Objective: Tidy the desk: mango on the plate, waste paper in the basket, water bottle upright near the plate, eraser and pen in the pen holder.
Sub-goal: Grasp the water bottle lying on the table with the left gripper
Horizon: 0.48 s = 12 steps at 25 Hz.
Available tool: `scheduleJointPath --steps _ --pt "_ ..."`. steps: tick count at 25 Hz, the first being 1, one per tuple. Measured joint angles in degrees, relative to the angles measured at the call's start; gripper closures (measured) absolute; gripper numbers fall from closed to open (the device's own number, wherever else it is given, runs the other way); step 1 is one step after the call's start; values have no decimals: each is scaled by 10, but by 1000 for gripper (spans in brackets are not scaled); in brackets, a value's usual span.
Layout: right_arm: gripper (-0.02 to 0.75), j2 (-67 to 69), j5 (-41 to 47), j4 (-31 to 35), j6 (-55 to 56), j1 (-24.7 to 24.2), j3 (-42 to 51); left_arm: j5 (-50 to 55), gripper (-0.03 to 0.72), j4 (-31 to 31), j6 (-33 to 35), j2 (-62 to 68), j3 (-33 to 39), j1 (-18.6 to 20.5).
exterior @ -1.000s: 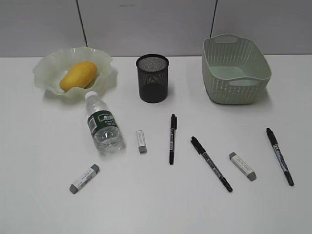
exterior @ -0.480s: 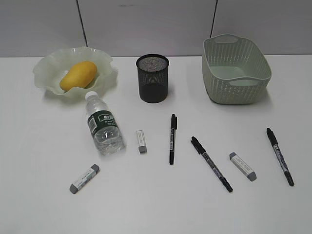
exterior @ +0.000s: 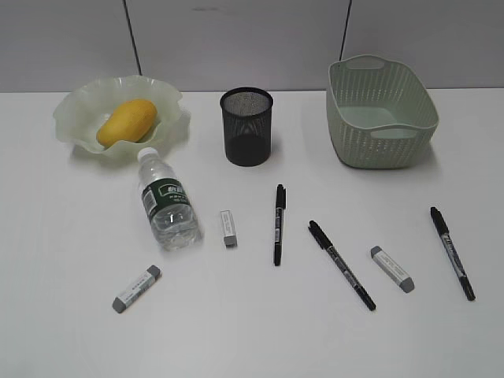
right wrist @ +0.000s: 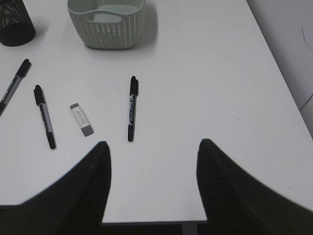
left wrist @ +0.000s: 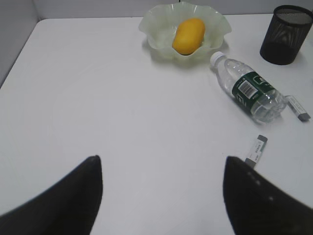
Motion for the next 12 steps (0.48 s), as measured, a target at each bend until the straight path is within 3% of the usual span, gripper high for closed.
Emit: scheduleJointPath --steps 7,12 --pt "291 0 0 0 0 0 0 44 118 2 -16 121 -24 0" --pt "291 0 0 0 0 0 0 84 119 12 -84 288 -68 0"
